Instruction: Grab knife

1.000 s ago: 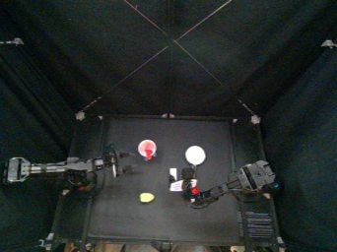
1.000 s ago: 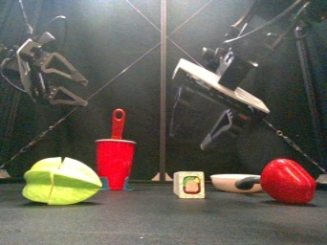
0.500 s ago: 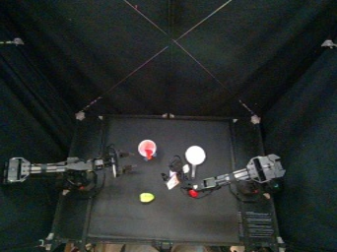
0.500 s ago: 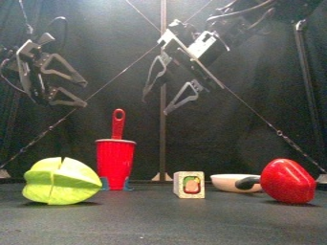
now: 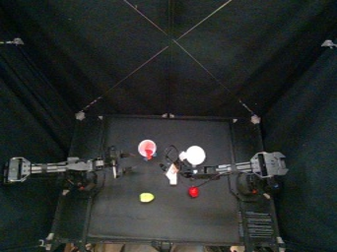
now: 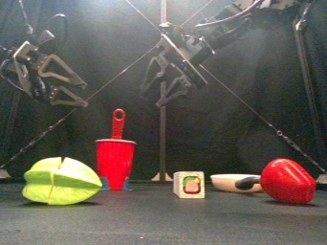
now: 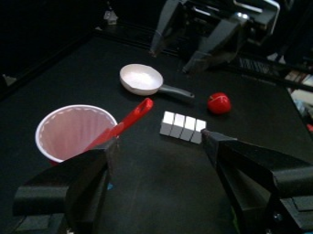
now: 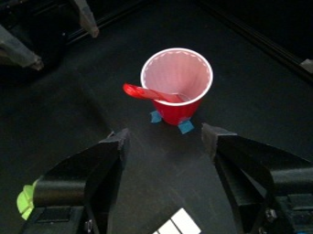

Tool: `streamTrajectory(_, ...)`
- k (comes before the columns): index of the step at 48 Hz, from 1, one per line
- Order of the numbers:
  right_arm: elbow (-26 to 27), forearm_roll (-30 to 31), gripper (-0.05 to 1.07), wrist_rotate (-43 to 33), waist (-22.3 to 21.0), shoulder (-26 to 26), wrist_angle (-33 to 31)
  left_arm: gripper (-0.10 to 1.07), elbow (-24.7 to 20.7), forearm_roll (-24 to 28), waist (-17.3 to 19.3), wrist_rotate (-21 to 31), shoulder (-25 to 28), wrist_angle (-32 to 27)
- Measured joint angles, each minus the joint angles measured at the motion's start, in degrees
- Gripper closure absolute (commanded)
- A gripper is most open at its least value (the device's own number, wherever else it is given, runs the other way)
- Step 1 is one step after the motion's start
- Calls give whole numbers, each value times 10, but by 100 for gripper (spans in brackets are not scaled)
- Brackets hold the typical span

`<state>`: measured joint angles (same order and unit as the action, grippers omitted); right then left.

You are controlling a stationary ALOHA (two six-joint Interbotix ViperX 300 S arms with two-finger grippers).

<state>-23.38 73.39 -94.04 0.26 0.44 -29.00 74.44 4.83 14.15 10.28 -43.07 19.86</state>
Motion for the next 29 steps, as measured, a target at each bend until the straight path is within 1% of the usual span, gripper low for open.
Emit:
streamTrajectory(5, -6, -4, 8, -4, -4, -6, 0, -6, -8, 49, 4, 0, 12, 0)
streamTrajectory(9, -12, -11, 8, -5, -6, -9, 0, -6, -17, 73, 13, 0, 26, -1)
streamTrajectory(14, -21, -25, 8, -5, -8, -11, 0, -6, -30, 80, 27, 0, 49, 1)
streamTrajectory(22, -34, -32, 8, -7, -9, -19, -1, -6, -51, 87, 62, 0, 91, 11)
streamTrajectory(29, -49, -34, 8, -15, -10, -30, -1, -6, -58, 113, 81, 0, 129, 33)
